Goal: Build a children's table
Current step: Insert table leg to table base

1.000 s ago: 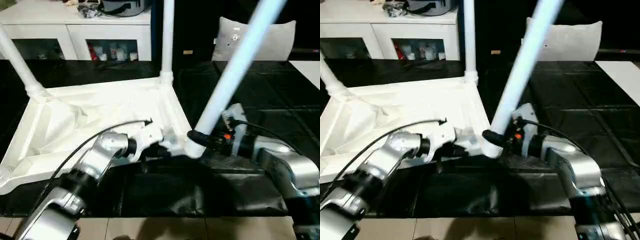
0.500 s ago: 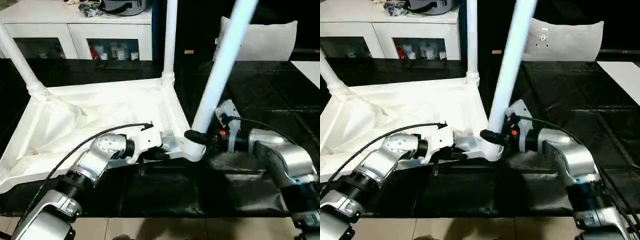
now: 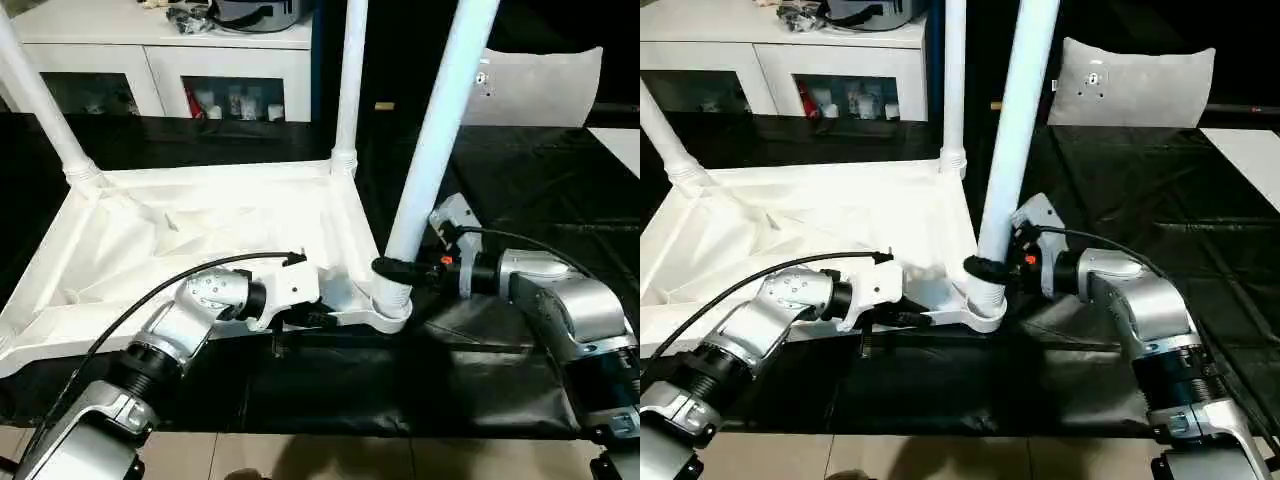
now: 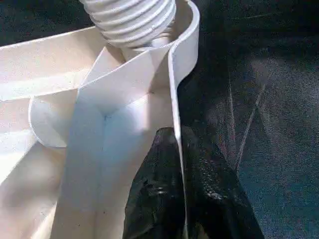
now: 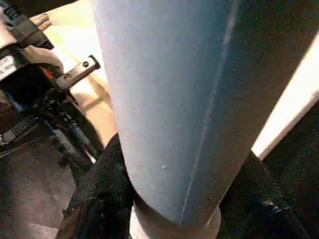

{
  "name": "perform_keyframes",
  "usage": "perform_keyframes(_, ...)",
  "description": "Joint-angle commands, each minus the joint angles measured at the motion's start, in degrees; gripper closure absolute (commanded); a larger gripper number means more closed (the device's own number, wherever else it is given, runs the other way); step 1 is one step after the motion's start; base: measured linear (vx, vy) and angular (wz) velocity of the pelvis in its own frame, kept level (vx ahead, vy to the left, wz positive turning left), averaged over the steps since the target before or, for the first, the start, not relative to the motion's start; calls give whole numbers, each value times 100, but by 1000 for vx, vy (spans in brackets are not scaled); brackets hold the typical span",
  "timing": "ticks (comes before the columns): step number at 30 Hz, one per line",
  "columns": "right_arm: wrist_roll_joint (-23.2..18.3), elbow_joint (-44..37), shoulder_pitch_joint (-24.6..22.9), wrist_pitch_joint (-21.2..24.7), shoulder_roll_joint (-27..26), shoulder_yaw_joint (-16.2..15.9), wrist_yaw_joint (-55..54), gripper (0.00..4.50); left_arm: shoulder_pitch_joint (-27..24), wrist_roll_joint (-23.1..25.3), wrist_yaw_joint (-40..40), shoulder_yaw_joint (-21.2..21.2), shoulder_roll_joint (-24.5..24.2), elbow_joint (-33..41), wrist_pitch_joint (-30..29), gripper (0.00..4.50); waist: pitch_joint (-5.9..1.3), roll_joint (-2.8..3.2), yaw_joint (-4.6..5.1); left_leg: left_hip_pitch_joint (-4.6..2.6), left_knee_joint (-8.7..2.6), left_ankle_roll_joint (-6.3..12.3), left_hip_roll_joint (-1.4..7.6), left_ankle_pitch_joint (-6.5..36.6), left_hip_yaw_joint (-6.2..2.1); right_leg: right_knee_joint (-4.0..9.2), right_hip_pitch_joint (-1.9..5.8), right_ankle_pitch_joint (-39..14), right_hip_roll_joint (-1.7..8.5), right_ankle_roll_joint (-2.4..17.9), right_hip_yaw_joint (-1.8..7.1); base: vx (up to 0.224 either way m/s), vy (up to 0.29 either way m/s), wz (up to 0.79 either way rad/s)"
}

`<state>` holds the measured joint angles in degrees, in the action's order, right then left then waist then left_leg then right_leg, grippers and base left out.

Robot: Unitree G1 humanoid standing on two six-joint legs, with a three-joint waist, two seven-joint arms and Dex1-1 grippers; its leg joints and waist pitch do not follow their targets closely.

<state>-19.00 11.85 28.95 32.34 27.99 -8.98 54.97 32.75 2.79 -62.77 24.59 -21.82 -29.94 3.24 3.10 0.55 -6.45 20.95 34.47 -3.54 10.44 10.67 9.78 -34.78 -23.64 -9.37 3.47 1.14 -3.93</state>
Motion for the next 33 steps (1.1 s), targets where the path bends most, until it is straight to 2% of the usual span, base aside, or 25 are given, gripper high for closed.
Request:
perform_keyframes(1, -22, -90, -62, 165, 110, -91, 167, 261, 83, 298, 100, 72, -56, -166, 147, 450, -363, -73, -19, -49, -407, 114, 236, 1223, -75, 531, 299, -2460, 486, 663, 266, 0, 0, 0)
perform_keyframes(8, 9, -91, -105, 178, 220, -142, 296, 261, 88, 262, 25, 69, -66, -179, 299, 450, -363, -90, -24, -46, -403, 114, 229, 1234, -83, 567, 287, -2725, 490, 523, 259, 0, 0, 0)
perform_keyframes(12, 108, 16, -91, 115, 210, -166, 278, 261, 89, 206, -114, 73, -78, -189, 340, 450, -374, -87, -28, -42, -401, 125, 236, 1162, -80, 540, 289, -2560, 488, 577, 260, 0, 0, 0)
perform_keyframes(14, 129, 53, -84, 98, 199, -164, 264, 261, 86, 185, -164, 73, -88, -181, 360, 450, -385, -88, -29, -28, -399, 144, 246, 1063, -79, 493, 302, -2204, 483, 708, 266, 0, 0, 0)
perform_keyframes(15, 146, 138, -68, 53, 164, -150, 231, 261, 84, 158, -224, 75, -98, -167, 382, 450, -388, -72, -35, -31, -395, 145, 245, 1064, -78, 490, 302, -2157, 488, 736, 268, 0, 0, 0)
perform_keyframes(17, 150, 182, -60, 29, 146, -143, 220, 262, 85, 148, -246, 76, -99, -165, 395, 450, -386, -79, -29, -27, -395, 137, 243, 1072, -76, 484, 310, -2094, 489, 788, 265, 0, 0, 0)
perform_keyframes(21, -221, 422, -78, 103, -93, 196, 239, 262, 70, 106, -318, 70, -95, -112, 360, 450, -377, -70, -20, -38, -396, 130, 241, 1177, -75, 516, 305, -2301, 498, 777, 260, 0, 0, 0)
perform_keyframes(22, -430, 513, -140, 166, -165, 380, 323, 262, 77, 119, -266, 52, -67, -159, 365, 450, -378, -71, -21, -46, -396, 131, 244, 1184, -71, 523, 301, -2307, 496, 780, 263, 0, 0, 0)
perform_keyframes(23, -499, 542, -218, 184, -174, 453, 362, 262, 85, 133, -232, 42, -50, -199, 369, 450, -375, 1, -44, -49, -396, 119, 245, 1222, -80, 525, 300, -2319, 501, 792, 262, 0, 0, 0)
perform_keyframes(24, -518, 554, -273, 180, -172, 482, 370, 262, 91, 140, -215, 38, -42, -220, 371, 450, -375, 1, -44, -49, -396, 119, 245, 1222, -80, 525, 300, -2319, 501, 792, 262, 0, 0, 0)
perform_keyframes(25, -532, 567, -328, 172, -169, 509, 371, 262, 96, 146, -203, 36, -37, -238, 373, 450, -383, -43, -51, -48, -407, 114, 252, 1227, -79, 519, 311, -2215, 486, 784, 258, 0, 0, 0)
perform_keyframes(26, -533, 569, -370, 156, -170, 520, 363, 262, 96, 146, -192, 31, -34, -245, 375, 450, -385, -42, -53, -45, -410, 108, 255, 1219, -83, 511, 313, -2181, 492, 800, 257, 0, 0, 0)
perform_keyframes(27, -534, 574, -490, 102, -175, 551, 341, 262, 93, 144, -159, 14, -27, -263, 381, 450, -390, 12, -56, -52, -407, 87, 260, 1255, -79, 522, 305, -2111, 487, 825, 260, 0, 0, 0)
perform_keyframes(29, -564, 569, -674, -45, -254, 662, 251, 262, 81, 121, -129, -13, -15, -270, 373, 450, -390, 0, -64, -51, -409, 72, 254, 1296, -83, 509, 315, -2087, 491, 853, 256, 0, 0, 0)
perform_keyframes(30, -593, 565, -781, -142, -322, 749, 181, 262, 78, 104, -108, -31, -3, -277, 366, 450, -388, 32, -69, -50, -410, 62, 251, 1323, -83, 524, 312, -2092, 496, 855, 259, 0, 0, 0)
perform_keyframes(32, -614, 534, -881, -229, -385, 817, 108, 262, 73, 88, -93, -47, 6, -278, 356, 450, -389, 46, -77, -55, -411, 59, 250, 1369, -84, 537, 313, -2096, 493, 843, 259, 0, 0, 0)
perform_keyframes(33, -539, 388, -1156, -587, -514, 904, -109, 262, 95, 104, 5, -75, 39, -337, 371, 450, -391, 50, -82, -53, -421, 60, 252, 1392, -89, 541, 314, -2134, 496, 823, 256, 0, 0, 0)
